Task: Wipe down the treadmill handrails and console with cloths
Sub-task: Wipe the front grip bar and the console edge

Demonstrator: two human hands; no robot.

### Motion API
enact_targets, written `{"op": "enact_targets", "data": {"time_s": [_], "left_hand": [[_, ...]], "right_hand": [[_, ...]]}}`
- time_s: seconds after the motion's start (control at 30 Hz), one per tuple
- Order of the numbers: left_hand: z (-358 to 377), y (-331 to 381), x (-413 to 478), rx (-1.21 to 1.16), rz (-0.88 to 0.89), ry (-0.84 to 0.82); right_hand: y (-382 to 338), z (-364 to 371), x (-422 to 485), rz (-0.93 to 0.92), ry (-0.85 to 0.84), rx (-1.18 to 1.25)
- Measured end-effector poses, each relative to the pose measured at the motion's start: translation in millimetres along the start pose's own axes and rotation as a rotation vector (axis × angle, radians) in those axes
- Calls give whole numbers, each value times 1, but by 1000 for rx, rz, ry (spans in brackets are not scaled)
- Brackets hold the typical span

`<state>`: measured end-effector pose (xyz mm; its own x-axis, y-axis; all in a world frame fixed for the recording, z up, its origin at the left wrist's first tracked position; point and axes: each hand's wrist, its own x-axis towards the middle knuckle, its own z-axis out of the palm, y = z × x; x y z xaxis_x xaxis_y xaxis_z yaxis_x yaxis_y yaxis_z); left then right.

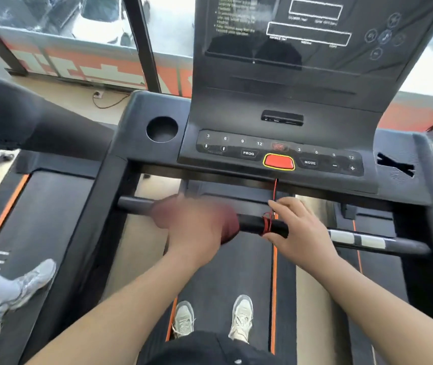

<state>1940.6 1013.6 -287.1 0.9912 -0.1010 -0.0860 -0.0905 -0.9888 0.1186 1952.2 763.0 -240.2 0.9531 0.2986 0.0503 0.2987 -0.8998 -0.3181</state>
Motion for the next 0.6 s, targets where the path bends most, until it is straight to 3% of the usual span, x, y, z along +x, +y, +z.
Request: {"op": "enact_targets", "data": {"time_s": [0.07,0.13,0.23,0.33,0.47,0.6], "left_hand": [[1,7,0,-48,174,18],[-2,-13,8,-27,212,3],[-10,-42,17,80,-19,-72],[-11,-7,14,120,-190,-40],[2,73,5,-13,4,-25],[-7,49,18,49,114,-176]], "right_hand": [[6,0,0,-18,58,21],[14,-3,1,40,-63,-21],[29,-4,1,124,-339,-152],[36,-2,2,157,-336,-110],[35,-6,17,146,-374,-139],[43,-13,28,62,-476,-181]]}}
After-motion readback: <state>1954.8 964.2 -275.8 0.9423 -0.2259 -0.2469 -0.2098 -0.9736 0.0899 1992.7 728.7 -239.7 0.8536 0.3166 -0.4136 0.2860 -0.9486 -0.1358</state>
